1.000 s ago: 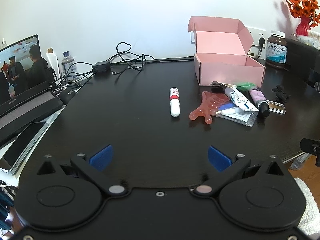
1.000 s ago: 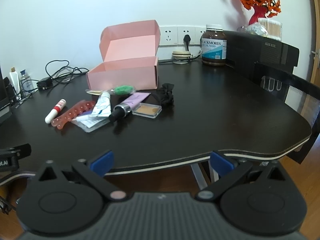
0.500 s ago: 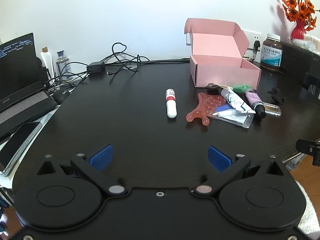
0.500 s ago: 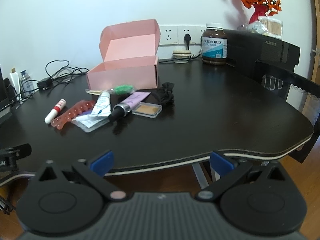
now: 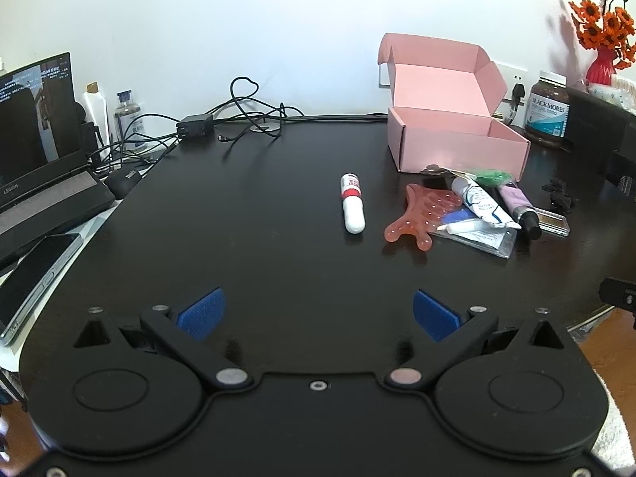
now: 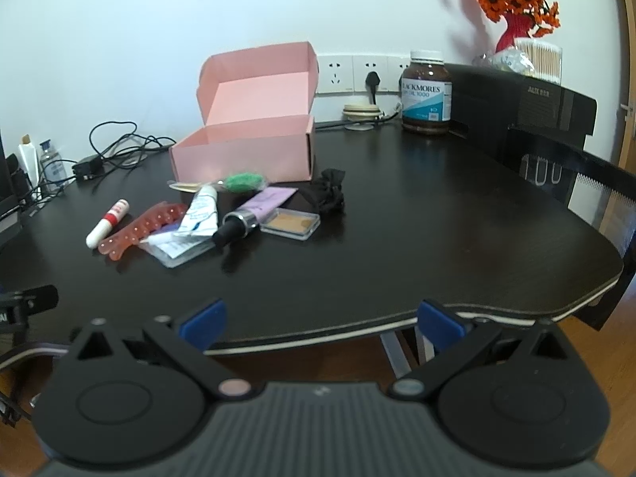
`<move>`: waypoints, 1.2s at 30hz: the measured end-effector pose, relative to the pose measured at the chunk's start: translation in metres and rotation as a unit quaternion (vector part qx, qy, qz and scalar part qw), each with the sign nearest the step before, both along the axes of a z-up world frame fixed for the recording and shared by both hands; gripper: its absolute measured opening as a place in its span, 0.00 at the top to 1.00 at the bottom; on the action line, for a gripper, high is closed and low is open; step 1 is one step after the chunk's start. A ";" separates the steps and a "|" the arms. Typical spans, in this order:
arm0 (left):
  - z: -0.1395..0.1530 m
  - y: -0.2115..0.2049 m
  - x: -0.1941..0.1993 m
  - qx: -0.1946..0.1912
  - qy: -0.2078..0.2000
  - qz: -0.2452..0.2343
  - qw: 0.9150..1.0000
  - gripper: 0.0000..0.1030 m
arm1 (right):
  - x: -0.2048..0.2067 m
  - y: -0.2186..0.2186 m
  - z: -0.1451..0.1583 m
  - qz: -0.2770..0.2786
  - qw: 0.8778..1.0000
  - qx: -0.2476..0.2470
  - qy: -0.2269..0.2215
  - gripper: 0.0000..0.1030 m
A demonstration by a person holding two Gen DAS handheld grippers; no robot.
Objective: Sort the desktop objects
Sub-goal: 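Move the right gripper toward the black scrunchie beside the cosmetics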
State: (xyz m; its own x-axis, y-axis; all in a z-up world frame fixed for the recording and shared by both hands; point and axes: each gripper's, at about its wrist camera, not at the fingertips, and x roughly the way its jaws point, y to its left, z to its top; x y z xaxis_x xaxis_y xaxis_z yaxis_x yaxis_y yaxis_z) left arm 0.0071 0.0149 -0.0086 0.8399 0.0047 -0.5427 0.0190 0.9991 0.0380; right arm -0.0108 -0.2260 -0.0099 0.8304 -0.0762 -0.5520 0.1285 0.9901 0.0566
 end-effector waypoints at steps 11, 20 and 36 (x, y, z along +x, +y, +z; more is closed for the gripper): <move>-0.002 -0.001 0.004 0.007 -0.001 0.002 1.000 0.00 | 0.003 0.002 0.001 -0.002 1.000 -0.004 -0.008 0.01; 0.000 -0.010 0.007 0.031 -0.014 0.000 0.999 0.00 | 0.008 0.000 0.004 0.001 1.000 -0.007 -0.014 0.01; 0.002 -0.008 0.010 0.039 -0.026 0.012 0.999 0.00 | 0.013 0.000 0.001 -0.004 1.000 -0.005 -0.001 0.01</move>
State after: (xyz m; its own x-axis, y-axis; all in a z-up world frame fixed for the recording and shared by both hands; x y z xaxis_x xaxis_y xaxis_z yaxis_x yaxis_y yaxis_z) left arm 0.0167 0.0070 -0.0071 0.8658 0.0652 -0.4962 -0.0088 0.9933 0.1152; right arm 0.0019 -0.2262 -0.0085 0.8314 -0.0874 -0.5487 0.1354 0.9897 0.0474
